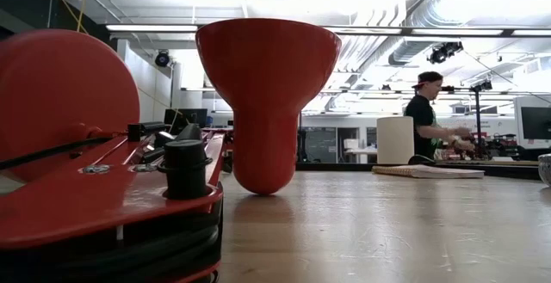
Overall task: Screw lightbulb
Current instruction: Insert the lightbulb into the lamp
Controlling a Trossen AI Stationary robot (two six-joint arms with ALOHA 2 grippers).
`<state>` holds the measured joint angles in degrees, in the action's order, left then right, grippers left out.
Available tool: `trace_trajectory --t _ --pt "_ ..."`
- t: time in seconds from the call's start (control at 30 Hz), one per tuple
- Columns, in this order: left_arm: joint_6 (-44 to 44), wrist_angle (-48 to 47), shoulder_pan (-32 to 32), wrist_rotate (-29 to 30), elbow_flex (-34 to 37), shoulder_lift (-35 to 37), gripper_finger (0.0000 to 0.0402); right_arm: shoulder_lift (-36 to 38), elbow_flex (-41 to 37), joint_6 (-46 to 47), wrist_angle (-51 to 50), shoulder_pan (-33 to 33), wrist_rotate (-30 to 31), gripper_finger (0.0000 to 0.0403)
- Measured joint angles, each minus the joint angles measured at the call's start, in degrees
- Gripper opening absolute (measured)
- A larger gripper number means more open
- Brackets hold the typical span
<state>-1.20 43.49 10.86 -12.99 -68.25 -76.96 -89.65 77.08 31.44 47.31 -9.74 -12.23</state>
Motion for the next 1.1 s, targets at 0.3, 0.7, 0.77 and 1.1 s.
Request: trace_trajectory --t 0.3,0.7,0.77,1.1 --pt "0.5 -0.01 -0.06 1.32 0.07 -0.08 0.0222 -0.06 -0.02 -1.32 0.58 -0.03 0.12 0.0166" --pt "0.53 -2.93 2.26 1.29 0.22 2.28 0.0191 1.3 -0.09 -0.5 -1.94 -1.74 -2.71 0.0226" --pt "0.3 -4.42 3.16 1.08 0.22 3.72 0.0191 2.29 -0.09 -0.98 -4.13 -2.53 -3.83 0.0227" --pt "2.49 -34.6 5.26 1.67 0.17 11.74 0.0191 10.64 -0.06 -15.67 -30.51 -4.5 -4.97 0.0228"
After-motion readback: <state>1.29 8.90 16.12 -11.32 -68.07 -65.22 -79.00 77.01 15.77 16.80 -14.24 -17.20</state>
